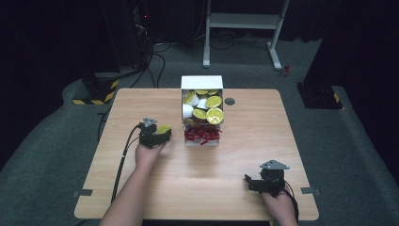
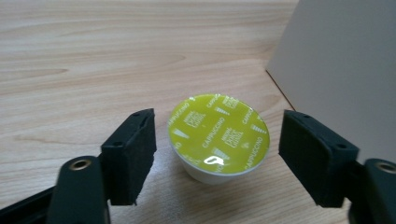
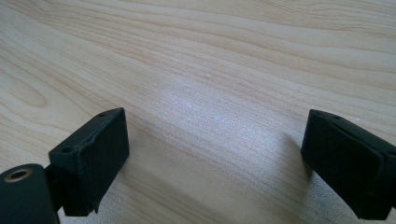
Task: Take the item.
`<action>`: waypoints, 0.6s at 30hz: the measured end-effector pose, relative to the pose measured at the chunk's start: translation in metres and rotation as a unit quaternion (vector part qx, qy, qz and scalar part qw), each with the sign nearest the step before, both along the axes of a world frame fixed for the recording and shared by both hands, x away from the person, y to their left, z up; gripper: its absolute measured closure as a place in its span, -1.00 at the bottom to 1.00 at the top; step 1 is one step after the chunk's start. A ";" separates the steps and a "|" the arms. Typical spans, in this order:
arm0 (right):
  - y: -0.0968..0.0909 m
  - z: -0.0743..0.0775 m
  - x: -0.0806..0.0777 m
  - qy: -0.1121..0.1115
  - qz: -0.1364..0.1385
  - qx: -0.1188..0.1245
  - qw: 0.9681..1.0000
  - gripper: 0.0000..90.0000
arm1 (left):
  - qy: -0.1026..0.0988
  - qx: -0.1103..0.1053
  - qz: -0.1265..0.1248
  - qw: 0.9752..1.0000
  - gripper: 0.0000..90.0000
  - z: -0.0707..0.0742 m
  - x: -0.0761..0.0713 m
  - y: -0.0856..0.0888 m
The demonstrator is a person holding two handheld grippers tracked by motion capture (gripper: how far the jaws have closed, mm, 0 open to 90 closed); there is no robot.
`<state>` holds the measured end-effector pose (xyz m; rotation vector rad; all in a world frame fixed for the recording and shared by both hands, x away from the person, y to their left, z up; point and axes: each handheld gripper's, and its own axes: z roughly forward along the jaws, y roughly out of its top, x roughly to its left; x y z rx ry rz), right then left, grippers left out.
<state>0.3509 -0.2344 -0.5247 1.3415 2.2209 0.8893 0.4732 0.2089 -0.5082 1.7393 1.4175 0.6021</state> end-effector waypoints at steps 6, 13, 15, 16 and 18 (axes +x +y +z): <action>0.000 0.000 0.000 0.000 0.000 0.000 1.000 -0.83 | -0.009 -0.008 -0.005 1.000 -0.49 0.009 -0.004 0.004; 0.000 0.000 0.000 0.000 0.000 0.000 1.000 -0.83 | -0.009 -0.009 -0.025 1.000 -0.49 0.018 -0.012 0.007; 0.000 0.000 0.000 0.000 0.000 0.000 1.000 -0.83 | -0.011 -0.004 -0.029 1.000 -0.50 0.020 -0.014 0.007; 0.000 0.000 0.000 0.000 0.000 0.000 1.000 -0.83 | -0.008 -0.002 -0.032 0.999 -0.50 0.021 -0.015 0.007; 0.000 0.000 0.000 0.000 0.000 0.000 1.000 -0.83 | -0.008 0.001 -0.036 0.999 -0.51 0.022 -0.017 0.006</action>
